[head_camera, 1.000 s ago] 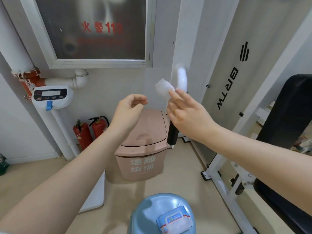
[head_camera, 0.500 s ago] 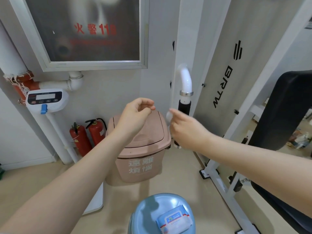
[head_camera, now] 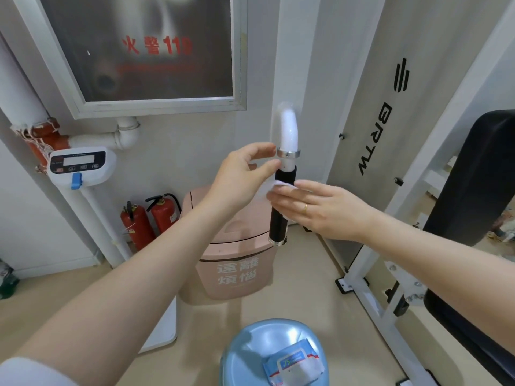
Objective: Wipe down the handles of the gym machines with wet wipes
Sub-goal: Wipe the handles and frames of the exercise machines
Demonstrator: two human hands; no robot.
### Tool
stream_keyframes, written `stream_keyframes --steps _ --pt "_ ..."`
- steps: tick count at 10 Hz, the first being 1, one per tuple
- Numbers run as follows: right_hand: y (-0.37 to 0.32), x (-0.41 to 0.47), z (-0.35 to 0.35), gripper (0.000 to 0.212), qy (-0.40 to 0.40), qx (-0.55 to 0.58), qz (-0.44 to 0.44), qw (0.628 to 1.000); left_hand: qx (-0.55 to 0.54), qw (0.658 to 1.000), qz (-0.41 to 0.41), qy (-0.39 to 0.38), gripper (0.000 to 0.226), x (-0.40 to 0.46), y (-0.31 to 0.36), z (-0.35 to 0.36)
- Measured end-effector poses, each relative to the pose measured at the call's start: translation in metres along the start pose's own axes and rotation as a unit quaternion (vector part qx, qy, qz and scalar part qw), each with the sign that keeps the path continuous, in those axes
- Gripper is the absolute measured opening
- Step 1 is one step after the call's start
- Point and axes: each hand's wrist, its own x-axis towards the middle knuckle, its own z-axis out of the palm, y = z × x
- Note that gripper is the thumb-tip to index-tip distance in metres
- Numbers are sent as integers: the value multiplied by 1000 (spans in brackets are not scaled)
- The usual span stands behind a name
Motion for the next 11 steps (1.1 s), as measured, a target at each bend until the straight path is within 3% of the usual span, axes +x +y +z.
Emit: stream_keyframes --steps 1,2,3,4,5,6,7,8,9,10,11 --pt "-26 -3 17 46 -29 -71 -90 993 -11 1000 0 -12 29 -1 -1 6" --pt "-31 -5 23 49 -15 -61 -137 989 1 1000 0 1 29 -3 -2 12" --pt "-16 -4 21 43 37 13 -33 999 19 1000 8 23 26 -3 -2 15" --pt "-43 -18 34 44 22 -33 -83 996 35 999 16 35 25 -4 0 19" --pt "-47 -25 42 49 4 4 -134 991 47 998 11 45 26 -6 2 25" --pt "-39 -21 47 50 36 25 -115 992 36 998 -1 57 25 -6 4 29" --pt "-65 -26 56 30 1 16 -234 972 21 997 -16 66 24 -8 6 33" --pt "-62 -35 63 28 -7 11 -264 964 18 996 -21 84 24 -11 7 37" --pt "-41 -38 63 37 116 69 -165 977 14 995 -26 96 24 -13 7 36" --pt "-14 -36 58 43 148 203 14 968 18 993 -28 110 24 -15 7 36" --pt "3 -21 48 50 -40 470 285 834 42 990 -35 128 23 -16 9 37"
